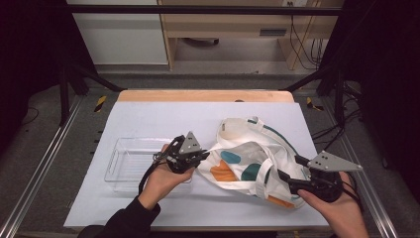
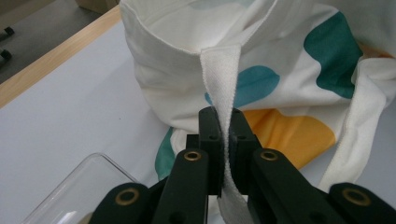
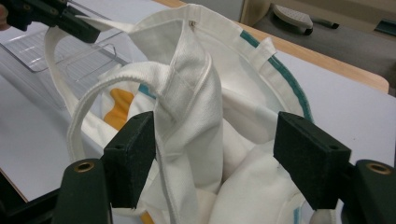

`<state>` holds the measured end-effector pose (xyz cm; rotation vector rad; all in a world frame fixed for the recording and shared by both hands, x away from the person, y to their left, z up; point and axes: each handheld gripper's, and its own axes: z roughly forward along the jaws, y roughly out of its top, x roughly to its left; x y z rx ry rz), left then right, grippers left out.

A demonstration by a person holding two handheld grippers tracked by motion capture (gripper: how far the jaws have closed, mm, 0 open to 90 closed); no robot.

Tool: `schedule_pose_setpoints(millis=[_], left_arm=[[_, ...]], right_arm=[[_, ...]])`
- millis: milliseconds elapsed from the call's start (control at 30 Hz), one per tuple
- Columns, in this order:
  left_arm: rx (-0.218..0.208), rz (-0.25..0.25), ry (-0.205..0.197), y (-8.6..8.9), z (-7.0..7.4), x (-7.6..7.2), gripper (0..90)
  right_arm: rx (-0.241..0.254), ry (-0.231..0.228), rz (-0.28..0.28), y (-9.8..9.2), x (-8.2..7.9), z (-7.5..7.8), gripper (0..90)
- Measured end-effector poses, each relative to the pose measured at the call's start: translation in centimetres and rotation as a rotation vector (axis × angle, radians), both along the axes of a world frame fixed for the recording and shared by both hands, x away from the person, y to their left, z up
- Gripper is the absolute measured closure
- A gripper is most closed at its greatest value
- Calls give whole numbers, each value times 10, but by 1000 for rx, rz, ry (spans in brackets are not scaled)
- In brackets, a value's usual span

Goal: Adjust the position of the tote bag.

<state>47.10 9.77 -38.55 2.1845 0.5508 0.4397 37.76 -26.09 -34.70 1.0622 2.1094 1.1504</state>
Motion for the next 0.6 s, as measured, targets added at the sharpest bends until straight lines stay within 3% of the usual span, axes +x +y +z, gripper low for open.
schedule_pose_setpoints(millis=[267, 500, 600], left_arm=[[-1, -14, 17, 3, -4, -10, 872], [-13, -13, 21, 9, -4, -18, 868], [-17, -11, 25, 10, -5, -19, 867]], right_arm=[[3, -5, -40, -5, 17, 9, 311], [-58, 47, -118, -14, 70, -5, 375], [-54, 87, -140, -18, 94, -17, 415]])
